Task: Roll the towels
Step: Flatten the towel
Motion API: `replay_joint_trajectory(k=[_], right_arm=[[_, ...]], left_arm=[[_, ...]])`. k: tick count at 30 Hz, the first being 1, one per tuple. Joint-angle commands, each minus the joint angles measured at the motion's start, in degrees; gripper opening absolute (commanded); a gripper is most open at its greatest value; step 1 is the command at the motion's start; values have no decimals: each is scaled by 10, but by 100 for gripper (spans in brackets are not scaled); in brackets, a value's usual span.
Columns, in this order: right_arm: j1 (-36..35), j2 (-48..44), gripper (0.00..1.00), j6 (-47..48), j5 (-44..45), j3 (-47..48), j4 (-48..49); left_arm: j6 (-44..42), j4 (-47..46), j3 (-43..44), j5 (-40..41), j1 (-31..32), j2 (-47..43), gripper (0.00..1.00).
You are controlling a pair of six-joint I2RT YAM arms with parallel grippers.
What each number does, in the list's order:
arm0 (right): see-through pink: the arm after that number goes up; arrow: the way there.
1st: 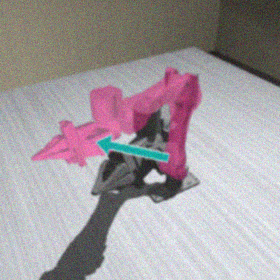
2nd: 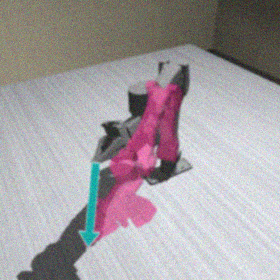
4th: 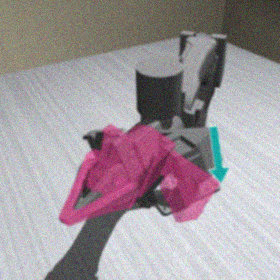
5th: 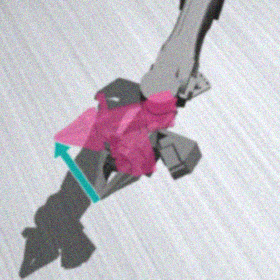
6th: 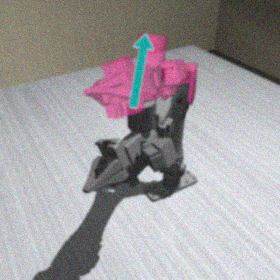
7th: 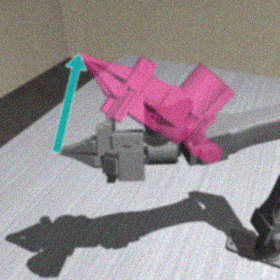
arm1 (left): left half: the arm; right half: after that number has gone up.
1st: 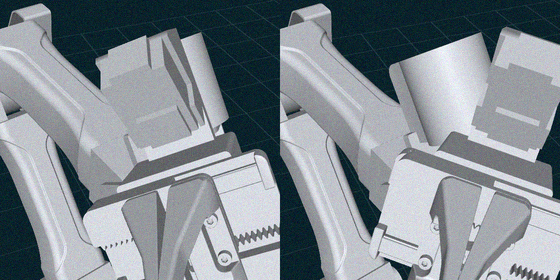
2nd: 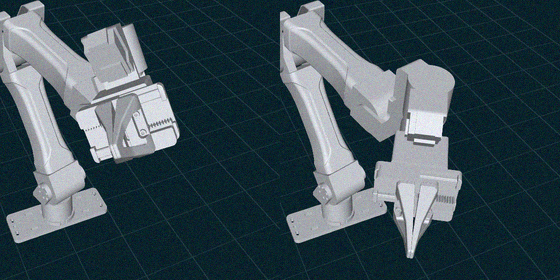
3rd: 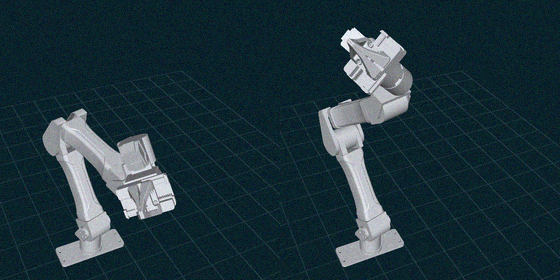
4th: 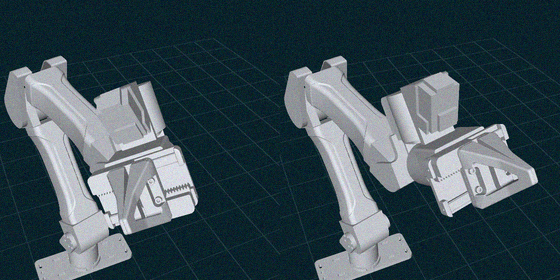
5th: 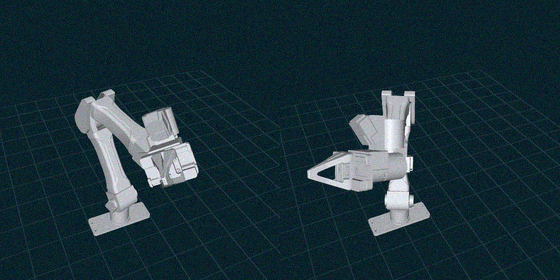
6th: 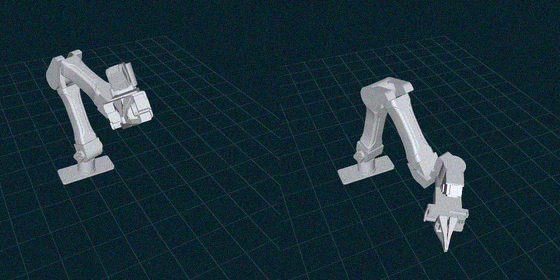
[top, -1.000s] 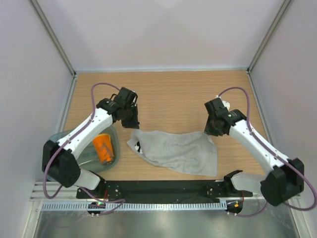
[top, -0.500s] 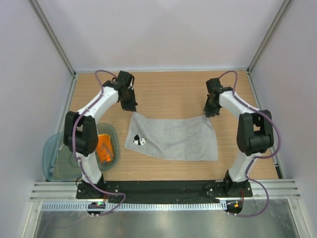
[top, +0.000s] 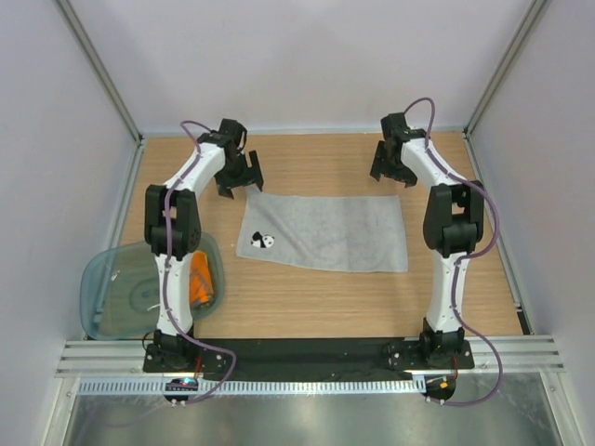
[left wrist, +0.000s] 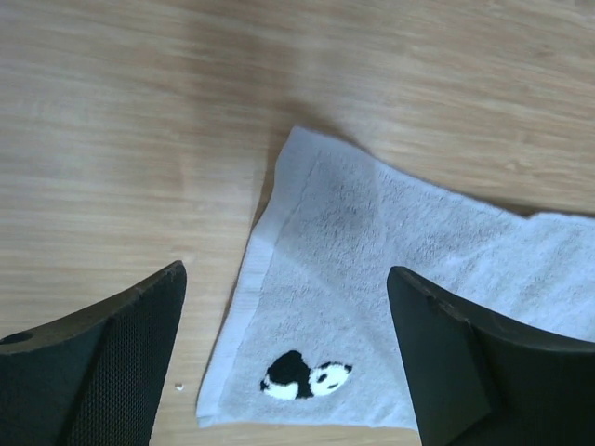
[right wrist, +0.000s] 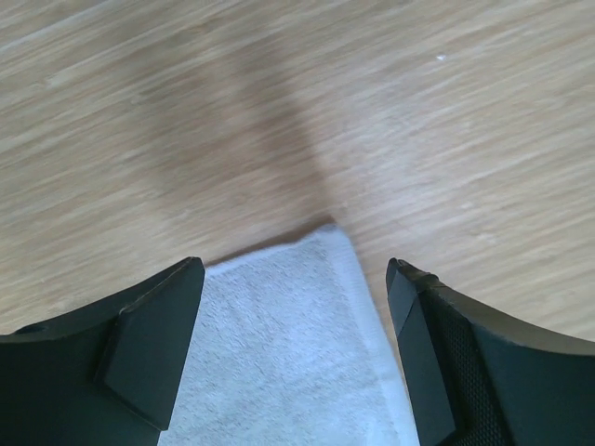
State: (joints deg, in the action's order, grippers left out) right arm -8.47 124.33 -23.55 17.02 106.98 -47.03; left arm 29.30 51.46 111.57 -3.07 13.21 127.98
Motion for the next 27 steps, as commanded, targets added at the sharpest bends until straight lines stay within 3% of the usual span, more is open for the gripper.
replay_joint_trajectory(k=[1,9,15,19,27], right_arm=[[3,-87,87,17,60,-11,-20],[4,-275,87,-20,17,-268,47],[4,-366,87,-31,-42,-386,63],[3,-409,87,-26,-52,-417,56],[4,-447,86,-18,-57,-440,45]], left_arm=[[-1,13,-27,16,1,-104,89],[77,-65,-250,-62,9,-249,78],[123,-111,-391,-69,50,-314,70],[138,-136,-447,-77,51,-323,65],[123,-124,-482,-44,51,-341,66]])
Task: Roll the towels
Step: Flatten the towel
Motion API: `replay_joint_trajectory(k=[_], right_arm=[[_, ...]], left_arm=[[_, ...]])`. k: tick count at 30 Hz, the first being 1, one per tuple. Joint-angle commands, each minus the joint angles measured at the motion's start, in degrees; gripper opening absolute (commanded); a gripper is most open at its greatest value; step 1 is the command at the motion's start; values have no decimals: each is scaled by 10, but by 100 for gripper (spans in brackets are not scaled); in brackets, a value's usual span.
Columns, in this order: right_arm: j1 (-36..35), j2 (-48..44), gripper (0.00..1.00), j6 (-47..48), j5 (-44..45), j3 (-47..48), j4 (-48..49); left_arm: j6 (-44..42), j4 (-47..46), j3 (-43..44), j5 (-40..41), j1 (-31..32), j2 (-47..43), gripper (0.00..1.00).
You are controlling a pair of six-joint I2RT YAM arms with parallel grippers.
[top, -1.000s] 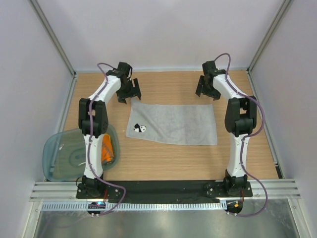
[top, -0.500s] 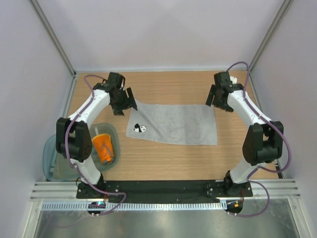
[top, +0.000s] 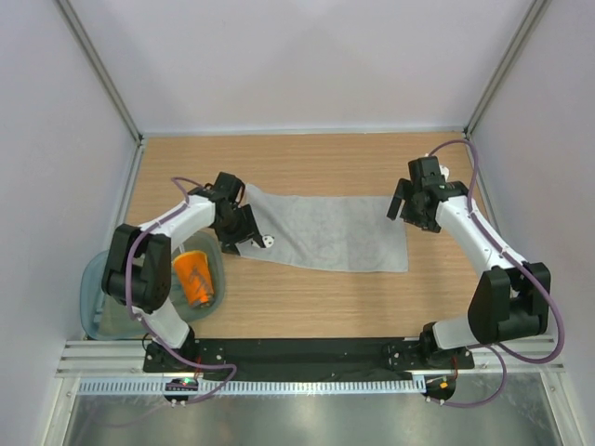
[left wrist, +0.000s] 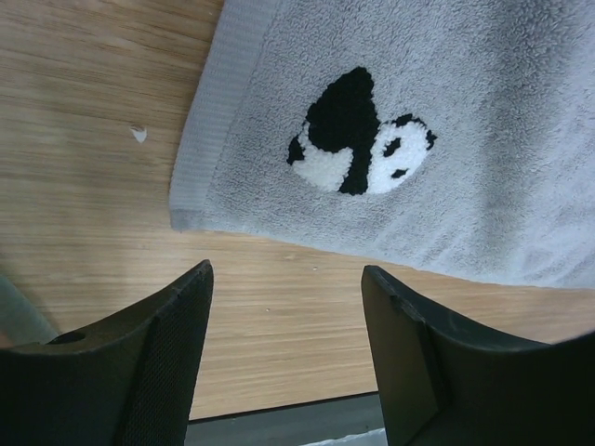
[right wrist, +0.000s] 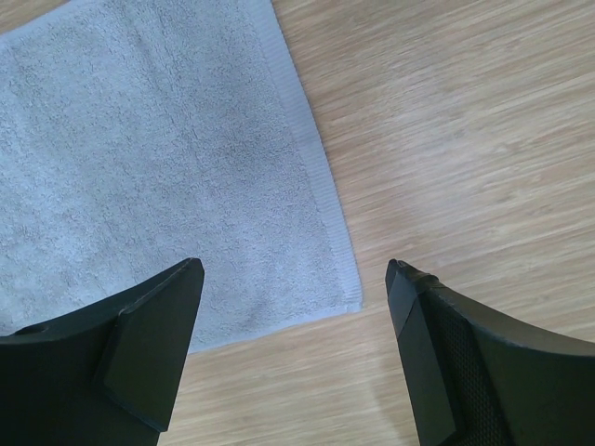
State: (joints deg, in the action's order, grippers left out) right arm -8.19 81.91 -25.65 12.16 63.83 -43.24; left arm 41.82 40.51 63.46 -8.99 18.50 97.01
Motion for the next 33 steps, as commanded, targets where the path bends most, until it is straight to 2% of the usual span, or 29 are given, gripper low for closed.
replay_joint_trajectory(k=[1,9,15,18,26,31,33], right_arm=[[1,-23,87,2,-7,-10,9],[1,-13,86,10,1,-10,8],[0,-15,86,10,4,-23,9],[0,-17,86,10,2,-28,11],[0,-16,86,11,0,-28,9],[1,-22,86,10,-7,-33,9],[-2,-23,85,10,-12,-35,8]], left_arm=[[-9,-11,-3,21,-2,-32,66],[-21,19,-24,106,-2,-40,67],[-17,21,-29,136,-2,-26,63],[-16,16,-27,136,-2,-14,62],[-14,-15,-27,122,-2,20,47],[-12,-32,-28,127,-3,31,46],[-13,-36,-29,128,-3,37,43]])
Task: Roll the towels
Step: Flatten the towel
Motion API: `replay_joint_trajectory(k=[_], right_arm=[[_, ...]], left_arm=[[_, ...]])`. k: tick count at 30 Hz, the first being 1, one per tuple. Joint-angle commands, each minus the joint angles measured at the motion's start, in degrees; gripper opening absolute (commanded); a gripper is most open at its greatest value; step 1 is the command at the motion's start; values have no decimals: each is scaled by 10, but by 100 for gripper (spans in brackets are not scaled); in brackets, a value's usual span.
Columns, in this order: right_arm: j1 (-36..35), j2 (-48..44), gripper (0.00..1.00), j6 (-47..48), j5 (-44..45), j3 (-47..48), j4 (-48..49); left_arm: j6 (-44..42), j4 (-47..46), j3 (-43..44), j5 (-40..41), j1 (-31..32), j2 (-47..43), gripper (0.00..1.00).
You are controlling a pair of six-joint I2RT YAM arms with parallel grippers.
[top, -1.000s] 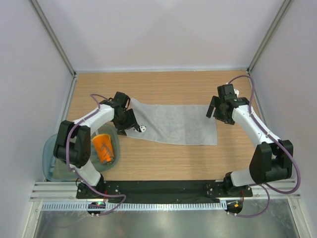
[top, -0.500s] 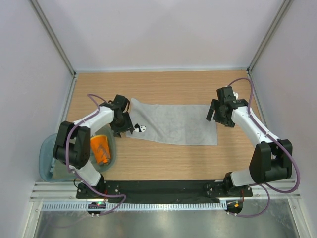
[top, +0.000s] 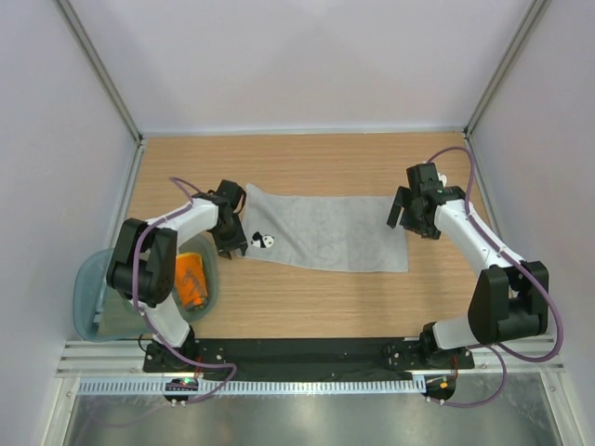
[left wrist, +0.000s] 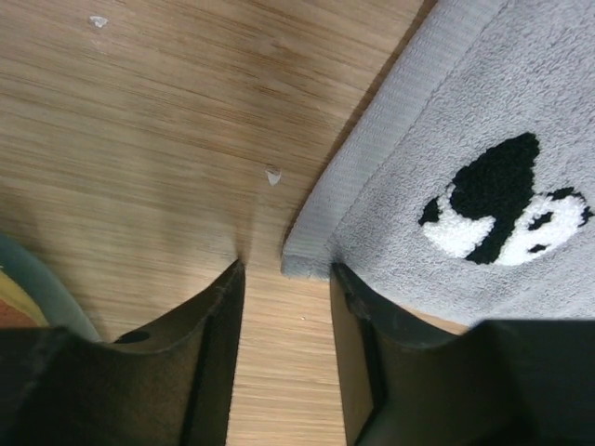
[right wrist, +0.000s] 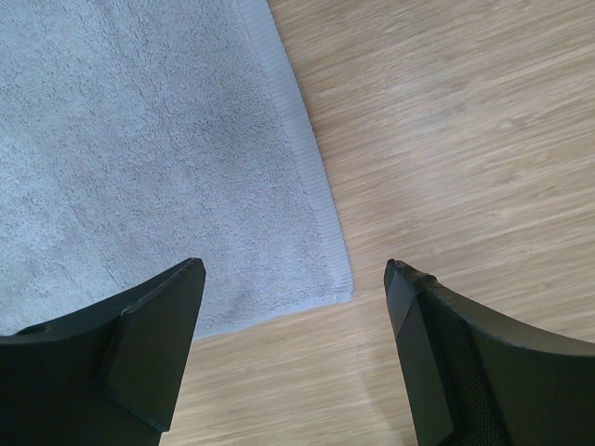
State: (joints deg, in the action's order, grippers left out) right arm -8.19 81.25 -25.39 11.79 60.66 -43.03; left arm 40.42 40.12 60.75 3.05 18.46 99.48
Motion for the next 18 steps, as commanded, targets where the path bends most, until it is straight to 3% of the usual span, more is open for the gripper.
replay_joint_trajectory(k=[1,6,12,18], right_arm=[[-3,-19,85,5,-8,-4,5],[-8,-22,85,2,-4,-5,-1],[-10,-31,85,-12,-17,-17,-2],[-10,-64,85,-55,-36,-76,19]], left_arm=[[1,-35,0,7,-3,15,39],[-1,-50,2,-2,-2,40,27],[-13,-56,6,-11,-2,42,1],[-3,-33,-12,-23,-2,-21,0]])
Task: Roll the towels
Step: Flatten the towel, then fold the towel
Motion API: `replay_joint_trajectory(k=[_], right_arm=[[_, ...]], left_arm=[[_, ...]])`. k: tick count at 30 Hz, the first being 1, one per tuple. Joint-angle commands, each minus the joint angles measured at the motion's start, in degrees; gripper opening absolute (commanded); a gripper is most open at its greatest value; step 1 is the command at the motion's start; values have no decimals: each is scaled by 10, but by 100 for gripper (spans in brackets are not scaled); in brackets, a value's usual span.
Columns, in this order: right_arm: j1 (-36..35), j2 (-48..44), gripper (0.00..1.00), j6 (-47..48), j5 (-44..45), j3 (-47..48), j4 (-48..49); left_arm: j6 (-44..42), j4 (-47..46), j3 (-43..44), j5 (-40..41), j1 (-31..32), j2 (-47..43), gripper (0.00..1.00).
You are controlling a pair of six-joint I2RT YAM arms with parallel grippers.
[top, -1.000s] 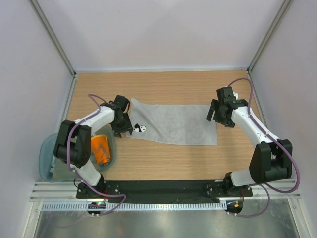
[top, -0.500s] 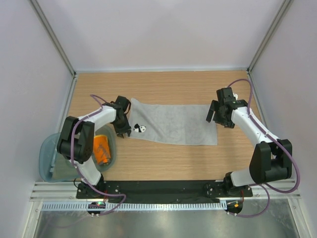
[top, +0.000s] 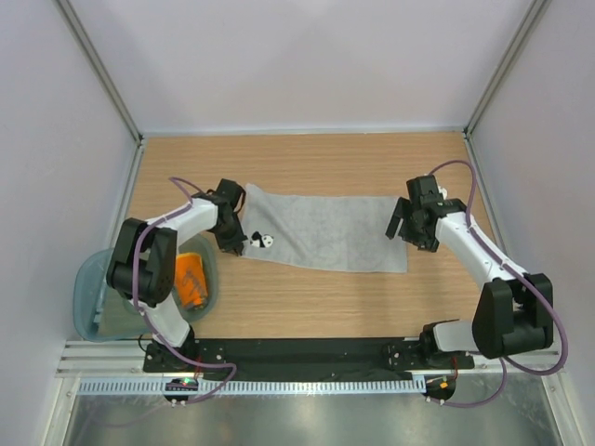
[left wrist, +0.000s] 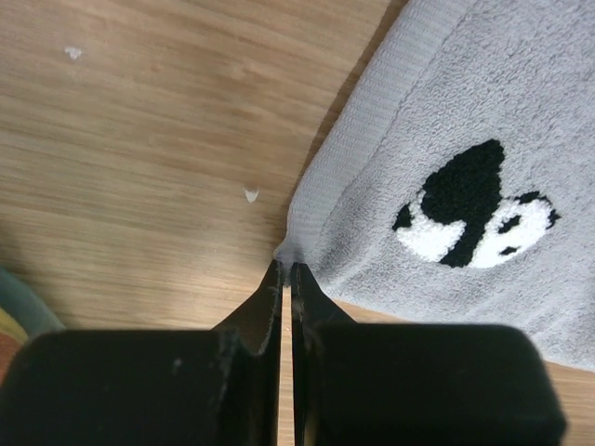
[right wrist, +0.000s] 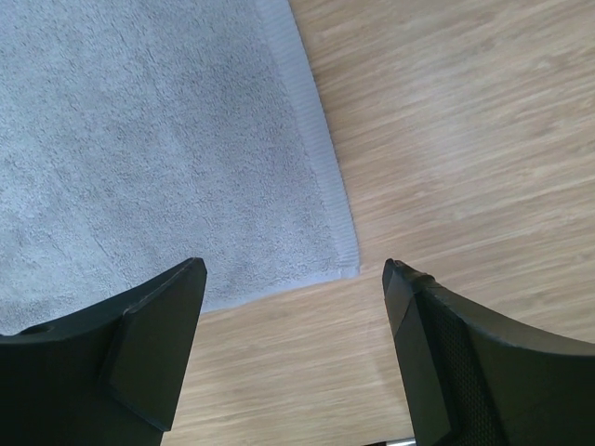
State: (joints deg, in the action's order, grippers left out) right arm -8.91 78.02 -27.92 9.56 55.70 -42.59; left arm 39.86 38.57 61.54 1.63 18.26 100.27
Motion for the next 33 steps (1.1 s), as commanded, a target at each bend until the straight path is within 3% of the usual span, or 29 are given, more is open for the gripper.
replay_joint_trajectory(k=[1,4,11,25,29,33], right_arm=[[-2,-38,83,-39,-9,-35,15],[4,-47,82,-55,25,-60,0],[9,-88,72,-101,4,-107,1],[9,-22,57,-108,20,-145,53],[10,0,50,-108,24,-148,69],[10,17,36,-106,25,-150,80]], left_arm=[[4,-10,-24,-9,0,-39,0],[10,6,-30,-13,0,-74,0],[14,14,-45,-42,0,-118,0],[-5,5,-59,-44,0,-127,0],[-10,-1,-60,-47,0,-128,0],[-13,0,-55,-47,-1,-126,0]])
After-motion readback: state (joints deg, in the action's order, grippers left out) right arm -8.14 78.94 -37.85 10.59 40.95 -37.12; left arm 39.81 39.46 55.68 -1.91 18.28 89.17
